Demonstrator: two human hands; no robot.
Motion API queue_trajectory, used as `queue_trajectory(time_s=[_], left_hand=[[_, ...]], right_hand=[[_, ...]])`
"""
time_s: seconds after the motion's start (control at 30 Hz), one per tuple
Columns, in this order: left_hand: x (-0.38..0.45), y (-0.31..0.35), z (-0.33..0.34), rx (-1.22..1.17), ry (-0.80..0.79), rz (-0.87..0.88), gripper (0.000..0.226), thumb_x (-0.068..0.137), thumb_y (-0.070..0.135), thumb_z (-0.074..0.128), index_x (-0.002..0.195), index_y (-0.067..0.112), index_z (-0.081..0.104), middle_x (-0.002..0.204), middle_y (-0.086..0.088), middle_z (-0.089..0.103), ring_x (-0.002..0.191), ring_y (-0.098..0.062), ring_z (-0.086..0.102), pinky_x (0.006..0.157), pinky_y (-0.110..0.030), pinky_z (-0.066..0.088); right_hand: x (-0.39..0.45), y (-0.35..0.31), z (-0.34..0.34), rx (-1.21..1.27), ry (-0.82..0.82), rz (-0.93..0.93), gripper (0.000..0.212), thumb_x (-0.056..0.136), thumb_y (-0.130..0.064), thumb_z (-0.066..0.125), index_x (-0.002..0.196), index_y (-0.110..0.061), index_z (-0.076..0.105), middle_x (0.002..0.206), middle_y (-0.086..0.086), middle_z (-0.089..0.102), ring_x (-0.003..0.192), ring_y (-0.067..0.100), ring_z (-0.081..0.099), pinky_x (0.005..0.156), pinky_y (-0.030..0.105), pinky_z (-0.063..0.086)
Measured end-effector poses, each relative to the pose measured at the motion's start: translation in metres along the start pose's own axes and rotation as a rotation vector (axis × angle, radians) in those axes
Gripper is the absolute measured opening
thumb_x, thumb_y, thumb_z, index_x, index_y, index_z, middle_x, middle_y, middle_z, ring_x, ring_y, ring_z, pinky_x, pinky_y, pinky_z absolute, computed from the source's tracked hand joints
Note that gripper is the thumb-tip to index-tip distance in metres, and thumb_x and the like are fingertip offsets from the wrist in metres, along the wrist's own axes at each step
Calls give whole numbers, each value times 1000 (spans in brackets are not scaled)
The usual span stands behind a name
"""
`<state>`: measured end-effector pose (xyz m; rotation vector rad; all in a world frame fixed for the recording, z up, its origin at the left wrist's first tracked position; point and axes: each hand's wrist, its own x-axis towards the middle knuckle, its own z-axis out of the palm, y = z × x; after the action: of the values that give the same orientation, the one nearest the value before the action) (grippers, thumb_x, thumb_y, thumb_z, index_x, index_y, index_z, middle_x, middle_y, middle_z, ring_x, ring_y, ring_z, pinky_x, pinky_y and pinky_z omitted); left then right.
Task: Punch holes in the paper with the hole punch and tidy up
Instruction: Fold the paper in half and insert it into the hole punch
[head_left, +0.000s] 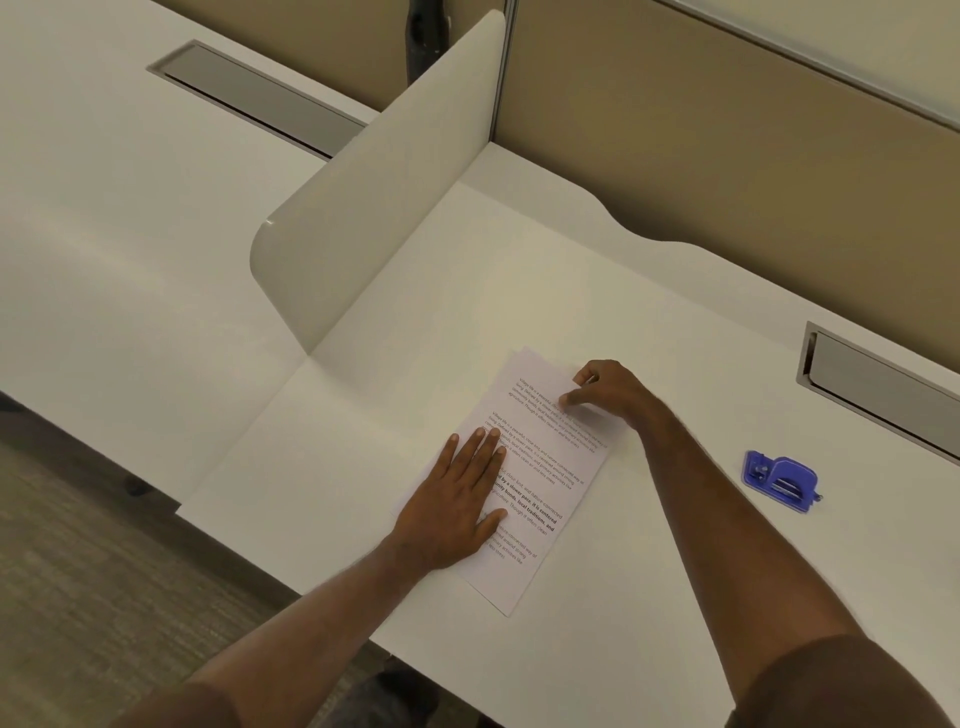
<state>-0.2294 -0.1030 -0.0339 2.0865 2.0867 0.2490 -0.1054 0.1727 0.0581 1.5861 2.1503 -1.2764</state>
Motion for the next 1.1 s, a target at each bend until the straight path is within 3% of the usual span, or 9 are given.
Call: queue_trajectory(time_s=[0.17,0.4,0.63,0.87,1.1], left_hand=[[-1,0,0,-4,-11,2,75,106,55,25,161,6,11,171,-13,2,159,-27,-2,127,-53,14],[0,0,-3,-5,-2,5,75,106,55,26,161,5,12,171,-14,5,159,-28,0,126,-54,18],[-1,0,-7,-49,34,33,77,106,55,27,161,6,5,171,-14,4,159,-28,2,125,-54,21],[-1,-1,-13,-92,74,108,81,104,59,34,162,8,10,171,-14,3,159,-29,3,125,-56,19],[1,-14,-30,-213,174,13,78,104,56,36,161,8,14,171,-13,5,159,-26,5,127,-54,13]], right_hand=[[0,14,-8,7,-65,-14,24,75,-16,84,84,2,72,78,6,64,75,21,56,70,31,40],[-10,18,-10,107,-69,-112,15,78,-9,80,90,-1,76,87,21,74,75,23,65,73,32,47],[-17,23,-12,236,-58,-94,19,78,-5,81,91,7,73,81,15,71,68,21,66,66,27,53],[-30,46,-11,325,-77,-15,12,76,-7,83,73,-7,72,72,7,73,61,19,67,58,24,53],[-53,79,-5,461,-61,92,18,81,-9,81,91,3,72,91,19,75,75,28,70,76,38,58]])
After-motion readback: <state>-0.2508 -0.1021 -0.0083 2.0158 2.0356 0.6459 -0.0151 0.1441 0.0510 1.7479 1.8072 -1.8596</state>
